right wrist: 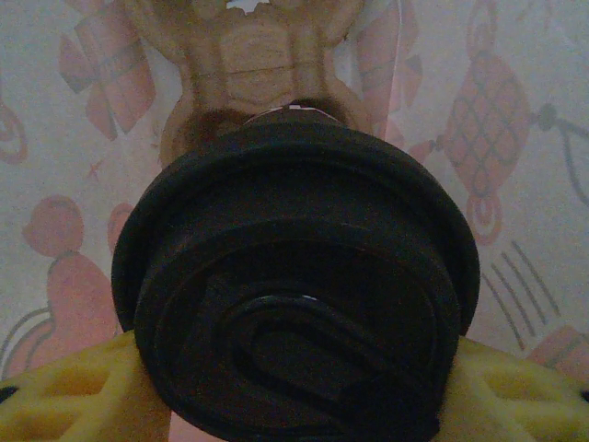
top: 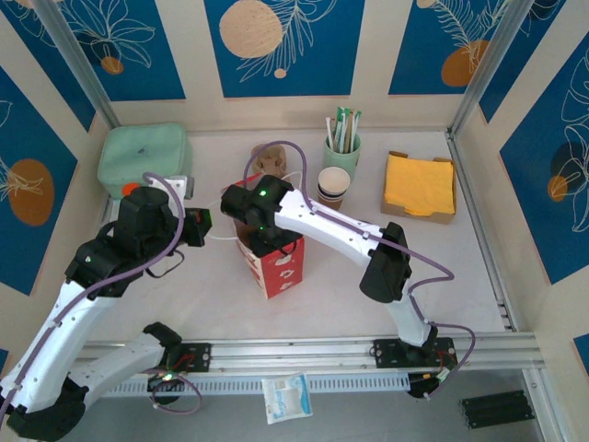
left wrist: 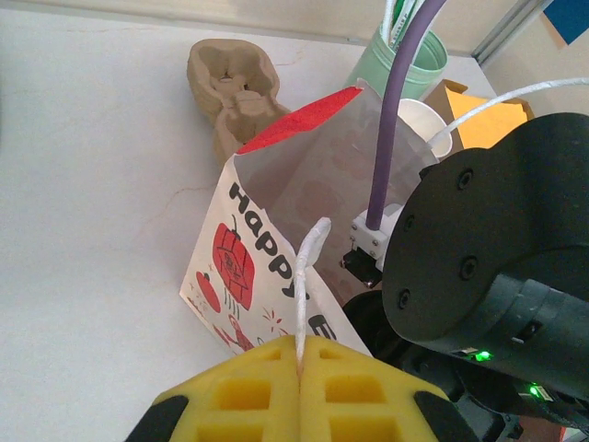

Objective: Pack the takeout coffee

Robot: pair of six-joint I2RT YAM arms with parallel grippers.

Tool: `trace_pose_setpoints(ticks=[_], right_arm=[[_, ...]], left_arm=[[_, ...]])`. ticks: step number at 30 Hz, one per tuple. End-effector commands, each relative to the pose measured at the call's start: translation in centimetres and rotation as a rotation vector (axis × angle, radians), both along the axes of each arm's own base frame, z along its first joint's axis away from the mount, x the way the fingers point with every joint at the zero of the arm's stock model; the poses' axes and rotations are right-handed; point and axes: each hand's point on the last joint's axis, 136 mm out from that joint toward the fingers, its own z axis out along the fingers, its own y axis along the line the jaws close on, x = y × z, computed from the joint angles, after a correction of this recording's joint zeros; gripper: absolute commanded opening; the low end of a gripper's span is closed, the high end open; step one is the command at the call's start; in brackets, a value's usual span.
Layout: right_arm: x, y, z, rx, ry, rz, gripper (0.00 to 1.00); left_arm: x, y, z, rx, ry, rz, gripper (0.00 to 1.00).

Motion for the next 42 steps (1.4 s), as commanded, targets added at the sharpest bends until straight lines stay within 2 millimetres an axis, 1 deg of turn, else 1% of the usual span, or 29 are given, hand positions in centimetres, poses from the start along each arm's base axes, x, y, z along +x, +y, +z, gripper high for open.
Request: trace_pose_setpoints(ticks=[1,13,28,42], right_arm=[[-0.2,0.3,-1.5,-0.018,0.029,-0.015,0.58],[-0.4,0.4,-2.9,0.004,0.066,-0.036,0.58],[-0.4,0.9,-1.9,0.049,0.062,-0.04,0.58],[-0.4,1.1,-1.5,0.064,0.06,-0.037,0.58]], left_arm=[[-0.1,0.1,-0.2,-0.007,0.012,0.002,0.0],[-0.2,0.2,-0.5,-0.003,0.015,0.005,0.0],[-0.4,0.3,-0.5,-0.003,0.016,0.008,0.0],[-0.5,0.5,-0.7,-0.001,0.02,0.014,0.0]])
